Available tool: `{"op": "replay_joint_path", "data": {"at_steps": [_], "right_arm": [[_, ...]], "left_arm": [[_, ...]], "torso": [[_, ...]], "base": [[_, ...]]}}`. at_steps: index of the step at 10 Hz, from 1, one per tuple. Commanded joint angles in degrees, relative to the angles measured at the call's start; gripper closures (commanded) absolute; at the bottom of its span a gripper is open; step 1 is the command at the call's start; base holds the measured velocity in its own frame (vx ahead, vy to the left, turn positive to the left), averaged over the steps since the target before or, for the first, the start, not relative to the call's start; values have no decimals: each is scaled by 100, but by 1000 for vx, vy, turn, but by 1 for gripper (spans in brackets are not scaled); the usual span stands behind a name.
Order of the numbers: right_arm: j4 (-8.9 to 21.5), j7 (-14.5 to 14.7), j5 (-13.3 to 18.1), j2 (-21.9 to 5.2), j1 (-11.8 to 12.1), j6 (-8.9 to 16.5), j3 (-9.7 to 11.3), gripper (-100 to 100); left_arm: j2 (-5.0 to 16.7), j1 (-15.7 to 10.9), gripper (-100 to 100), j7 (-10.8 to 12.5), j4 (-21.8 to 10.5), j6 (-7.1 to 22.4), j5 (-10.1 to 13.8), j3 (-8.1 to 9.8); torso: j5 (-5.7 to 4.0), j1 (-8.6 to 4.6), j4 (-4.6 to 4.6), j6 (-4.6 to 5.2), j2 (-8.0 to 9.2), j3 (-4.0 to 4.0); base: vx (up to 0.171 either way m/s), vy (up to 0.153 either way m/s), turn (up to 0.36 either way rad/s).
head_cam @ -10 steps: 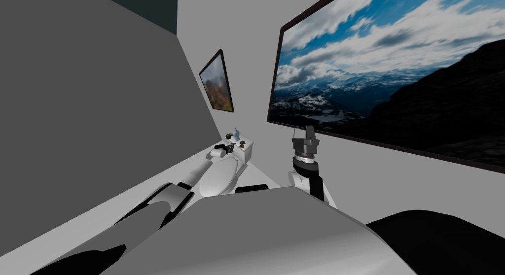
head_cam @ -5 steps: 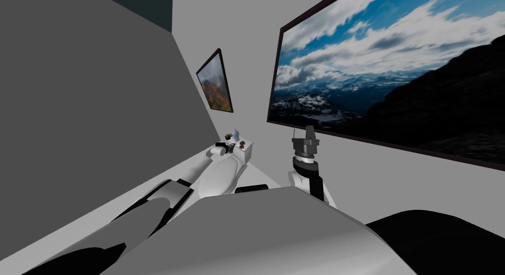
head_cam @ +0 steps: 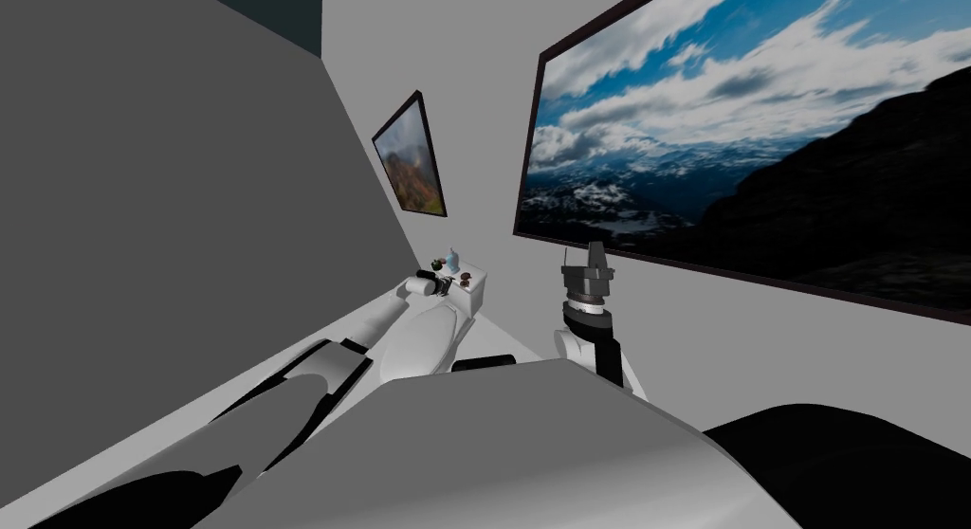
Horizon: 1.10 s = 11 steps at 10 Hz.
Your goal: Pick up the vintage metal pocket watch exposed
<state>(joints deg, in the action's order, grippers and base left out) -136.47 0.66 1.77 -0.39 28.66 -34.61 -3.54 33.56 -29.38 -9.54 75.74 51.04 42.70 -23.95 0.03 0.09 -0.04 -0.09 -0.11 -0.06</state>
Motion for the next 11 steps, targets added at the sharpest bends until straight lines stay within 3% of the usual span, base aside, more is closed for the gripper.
{"op": "replay_joint_path", "data": {"at_steps": [1, 9, 10, 11], "right_arm": [[0, 0, 0, 0, 0, 0, 0, 0], [0, 0, 0, 0, 0, 0, 0, 0], [0, 0, 0, 0, 0, 0, 0, 0], [0, 0, 0, 0, 0, 0, 0, 0]], "left_arm": [[27, -104, -100, 21, 58, 286, 65, -69], [15, -429, -100, 93, 234, 1461, 233, -288], [15, -429, -100, 93, 234, 1497, 233, -288], [-13, -500, -100, 113, 269, 1734, 258, -338]], "torso": [[0, 0, 0, 0, 0, 0], [-1, -5, -1, -1, -3, -2], [-1, -4, -1, 1, -4, -2], [-1, -6, -1, 0, -3, -2]], "base": [[16, 23, -56], [24, 20, -36], [26, 13, -23], [35, 5, -30]]}}
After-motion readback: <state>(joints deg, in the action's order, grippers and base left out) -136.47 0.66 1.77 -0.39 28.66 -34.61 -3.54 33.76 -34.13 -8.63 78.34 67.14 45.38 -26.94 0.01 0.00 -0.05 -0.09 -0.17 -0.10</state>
